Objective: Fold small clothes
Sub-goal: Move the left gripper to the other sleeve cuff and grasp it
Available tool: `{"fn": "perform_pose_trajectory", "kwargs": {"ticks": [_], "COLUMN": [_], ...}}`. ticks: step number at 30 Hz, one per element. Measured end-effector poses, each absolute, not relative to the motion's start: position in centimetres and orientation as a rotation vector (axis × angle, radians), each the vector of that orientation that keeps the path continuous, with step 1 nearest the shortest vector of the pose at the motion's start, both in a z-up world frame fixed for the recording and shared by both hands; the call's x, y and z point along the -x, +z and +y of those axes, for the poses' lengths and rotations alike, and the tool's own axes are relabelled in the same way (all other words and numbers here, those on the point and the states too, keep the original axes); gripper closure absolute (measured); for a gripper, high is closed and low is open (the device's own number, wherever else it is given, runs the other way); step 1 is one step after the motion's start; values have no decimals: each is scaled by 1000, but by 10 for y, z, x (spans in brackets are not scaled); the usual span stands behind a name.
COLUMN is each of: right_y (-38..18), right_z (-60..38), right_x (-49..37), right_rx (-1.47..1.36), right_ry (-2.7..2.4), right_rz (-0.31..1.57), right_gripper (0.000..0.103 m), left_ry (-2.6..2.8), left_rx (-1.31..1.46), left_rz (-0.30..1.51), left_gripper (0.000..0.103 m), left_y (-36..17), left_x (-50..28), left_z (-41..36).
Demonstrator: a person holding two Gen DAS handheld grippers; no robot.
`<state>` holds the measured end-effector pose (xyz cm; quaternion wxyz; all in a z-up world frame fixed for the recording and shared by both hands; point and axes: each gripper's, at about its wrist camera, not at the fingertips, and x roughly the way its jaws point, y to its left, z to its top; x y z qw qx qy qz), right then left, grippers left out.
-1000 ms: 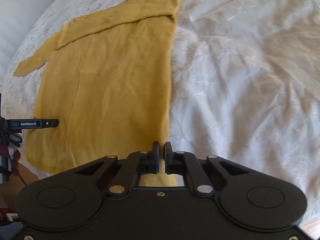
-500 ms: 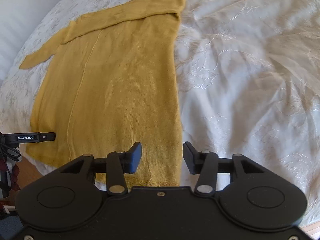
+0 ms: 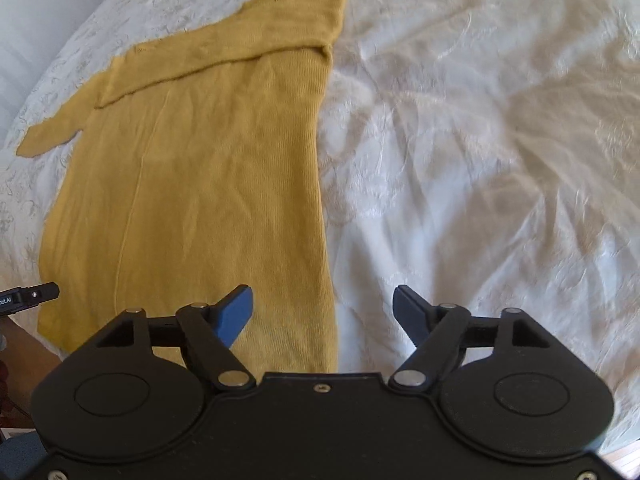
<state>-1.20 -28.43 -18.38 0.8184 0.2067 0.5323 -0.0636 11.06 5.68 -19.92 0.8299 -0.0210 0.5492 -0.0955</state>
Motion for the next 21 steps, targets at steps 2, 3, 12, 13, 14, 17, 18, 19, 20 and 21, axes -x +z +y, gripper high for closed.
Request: {"fn": "perform_pose_trajectory", "kwargs": {"ticks": [2,3,12,13,14,17,18,19,20,21], "right_y": [-174,-170,-145,-143,-143,-141,-140,-140,-140,-140], "right_z": [-279,-275,-218,-211,-203,-181,-174,-167,-161,-155], "right_x": [-2,-9,-92,-100,-110,-136,-143,-151,-159,-167], "right_rx": [-414,-410,-446,-446,-446,-445,-443,-440,-437,-437], "right_ry": [-147,-148,-107,-101,-93,-79,-77,-75,-75,-76], "right_rz": [1101,1085,1018,1018,1018,1025,1028,1030,1034,1037], "right_gripper": [18,16,10,10,10,10,9,9,9,9], "left_ry": [-173,-158,-54,-48,-41,-23,-16,-8,-1,9], "left_rx": [89,111,152,145,141,153,161,168,176,188], "left_rz": [1136,1125,1042,1034,1026,1017,1013,1009,1007,1004], "left_gripper": [6,6,6,6,6,7,7,7,7,7], "left_y": [-190,-186,-171,-170,-170,-170,-171,-171,-172,-174], "left_x": [-128,-139,-264,-279,-293,-335,-347,-359,-371,-386], "left_z": [73,81,160,168,176,202,212,222,229,238]}}
